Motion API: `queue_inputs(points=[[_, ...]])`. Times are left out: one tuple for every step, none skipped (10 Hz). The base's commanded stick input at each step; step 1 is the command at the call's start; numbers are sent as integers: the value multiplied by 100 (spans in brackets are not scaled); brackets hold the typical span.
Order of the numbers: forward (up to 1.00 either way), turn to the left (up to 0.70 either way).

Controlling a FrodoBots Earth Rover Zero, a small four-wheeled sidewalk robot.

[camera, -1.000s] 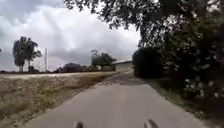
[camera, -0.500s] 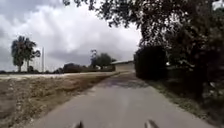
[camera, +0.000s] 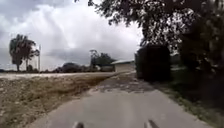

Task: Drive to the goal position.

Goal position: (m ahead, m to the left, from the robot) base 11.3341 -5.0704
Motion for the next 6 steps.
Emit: queue_inputs(points=[[85,0],[85,0],[85,0],[85,0],[85,0],[85,0]])
